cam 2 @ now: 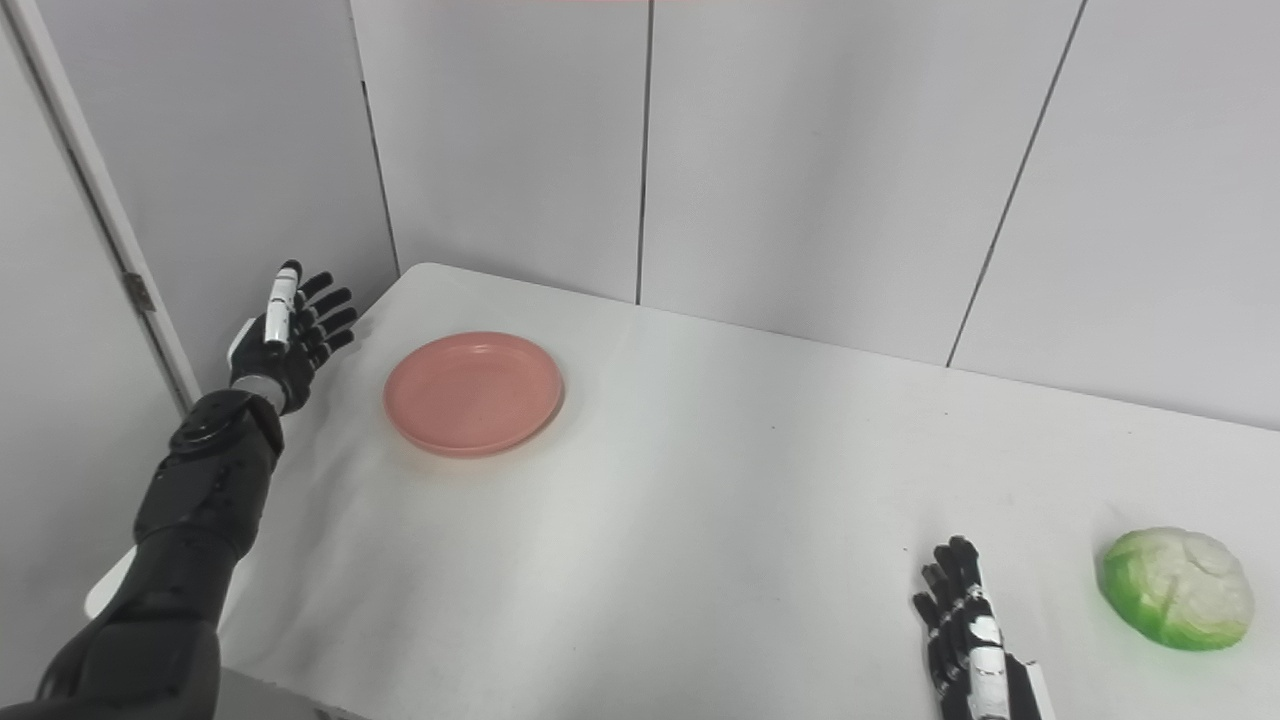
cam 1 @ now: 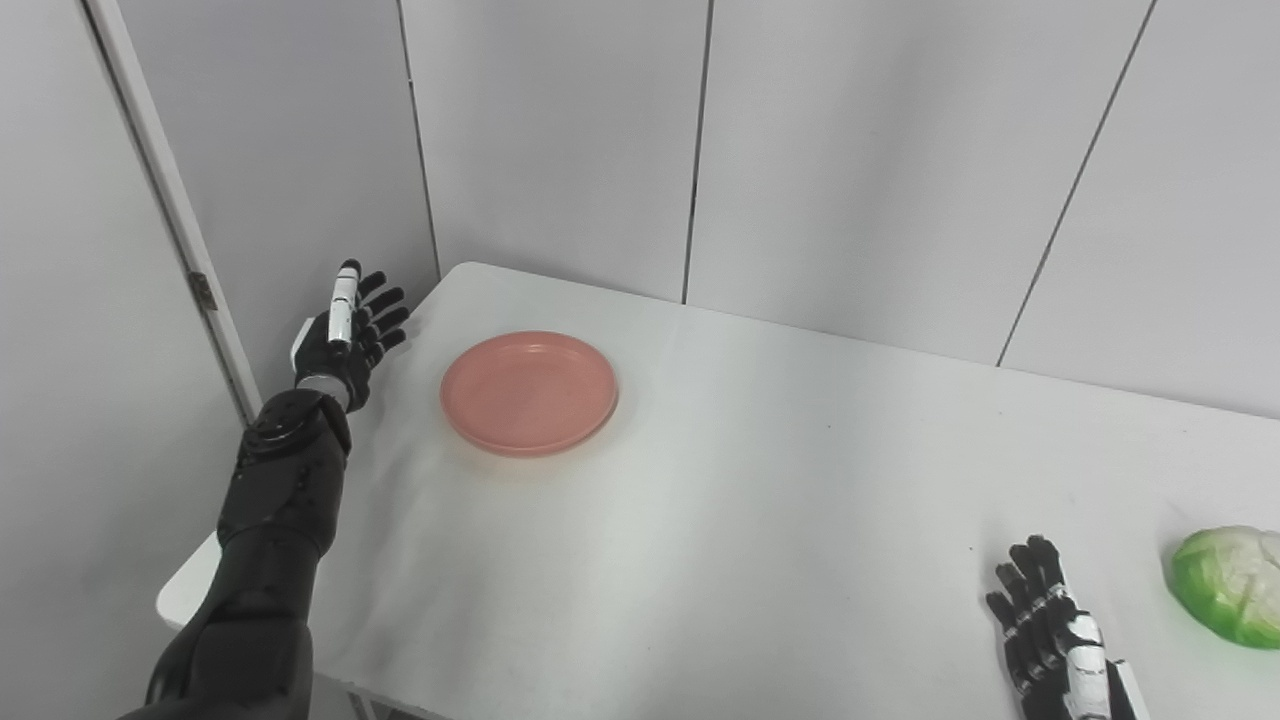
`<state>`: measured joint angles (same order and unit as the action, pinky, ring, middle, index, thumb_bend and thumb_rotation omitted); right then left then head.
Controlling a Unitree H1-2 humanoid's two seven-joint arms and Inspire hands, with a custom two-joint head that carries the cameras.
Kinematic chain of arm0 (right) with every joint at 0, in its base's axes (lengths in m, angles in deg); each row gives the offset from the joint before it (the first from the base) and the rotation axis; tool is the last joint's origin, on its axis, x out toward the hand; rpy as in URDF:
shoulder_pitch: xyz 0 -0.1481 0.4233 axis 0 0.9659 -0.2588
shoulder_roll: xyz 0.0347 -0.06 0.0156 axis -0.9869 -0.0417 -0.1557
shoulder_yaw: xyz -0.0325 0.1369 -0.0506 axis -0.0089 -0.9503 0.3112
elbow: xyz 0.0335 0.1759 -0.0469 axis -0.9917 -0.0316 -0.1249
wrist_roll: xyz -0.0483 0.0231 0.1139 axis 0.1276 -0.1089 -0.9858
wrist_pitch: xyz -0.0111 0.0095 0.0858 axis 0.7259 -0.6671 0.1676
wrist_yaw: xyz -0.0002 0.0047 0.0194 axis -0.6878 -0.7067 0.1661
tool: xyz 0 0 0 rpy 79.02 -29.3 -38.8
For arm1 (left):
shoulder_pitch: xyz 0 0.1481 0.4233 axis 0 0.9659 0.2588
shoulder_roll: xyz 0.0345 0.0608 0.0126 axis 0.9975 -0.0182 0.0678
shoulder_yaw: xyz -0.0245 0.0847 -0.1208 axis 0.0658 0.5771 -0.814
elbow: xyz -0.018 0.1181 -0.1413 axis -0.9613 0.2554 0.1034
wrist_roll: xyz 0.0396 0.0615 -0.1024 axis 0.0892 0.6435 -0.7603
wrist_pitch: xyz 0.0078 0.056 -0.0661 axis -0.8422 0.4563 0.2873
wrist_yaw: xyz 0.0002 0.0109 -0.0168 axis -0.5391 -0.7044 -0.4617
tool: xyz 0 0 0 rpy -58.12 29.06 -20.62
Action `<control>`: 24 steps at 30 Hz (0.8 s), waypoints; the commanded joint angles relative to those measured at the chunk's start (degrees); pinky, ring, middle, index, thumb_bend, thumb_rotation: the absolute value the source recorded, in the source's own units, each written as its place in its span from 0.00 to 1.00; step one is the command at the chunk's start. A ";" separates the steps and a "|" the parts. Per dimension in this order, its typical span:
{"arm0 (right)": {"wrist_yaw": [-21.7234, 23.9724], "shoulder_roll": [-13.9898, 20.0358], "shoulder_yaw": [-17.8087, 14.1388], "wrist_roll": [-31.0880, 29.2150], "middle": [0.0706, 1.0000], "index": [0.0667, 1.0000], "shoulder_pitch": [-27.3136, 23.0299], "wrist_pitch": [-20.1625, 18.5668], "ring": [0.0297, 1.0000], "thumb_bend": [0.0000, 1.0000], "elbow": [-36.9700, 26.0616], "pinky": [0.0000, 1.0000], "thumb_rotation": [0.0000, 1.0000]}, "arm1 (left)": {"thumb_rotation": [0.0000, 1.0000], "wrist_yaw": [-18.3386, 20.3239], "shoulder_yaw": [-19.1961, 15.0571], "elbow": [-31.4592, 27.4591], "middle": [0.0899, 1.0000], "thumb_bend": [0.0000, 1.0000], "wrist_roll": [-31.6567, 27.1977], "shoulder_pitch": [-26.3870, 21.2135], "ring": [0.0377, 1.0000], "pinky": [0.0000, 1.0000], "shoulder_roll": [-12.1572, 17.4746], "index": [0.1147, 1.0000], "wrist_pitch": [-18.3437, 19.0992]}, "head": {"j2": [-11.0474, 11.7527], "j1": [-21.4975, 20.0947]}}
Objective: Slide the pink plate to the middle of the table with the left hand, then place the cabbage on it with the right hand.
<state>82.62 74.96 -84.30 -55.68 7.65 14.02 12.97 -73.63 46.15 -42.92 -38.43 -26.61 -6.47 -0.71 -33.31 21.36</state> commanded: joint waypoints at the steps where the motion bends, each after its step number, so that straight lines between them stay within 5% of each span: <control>1: -1.64 2.91 -2.51 1.34 1.00 1.00 -4.69 -3.20 1.00 0.28 6.08 1.00 1.00 | 1.00 0.22 0.31 -1.00 0.82 0.43 0.26 -2.03 0.83 0.83 1.02 0.82 -2.61 | -0.07 -0.06; 24: -1.66 2.90 -2.56 1.30 1.00 1.00 -4.17 -3.59 1.00 0.27 5.16 1.00 1.00 | 1.00 1.07 3.49 6.31 0.82 0.44 0.69 -1.29 0.83 0.85 -3.21 0.81 -8.07 | -0.77 -1.01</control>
<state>82.06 74.96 -84.35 -55.39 7.66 12.33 12.45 -73.06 49.17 -37.51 -38.35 -26.58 -9.71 -8.39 -34.10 20.30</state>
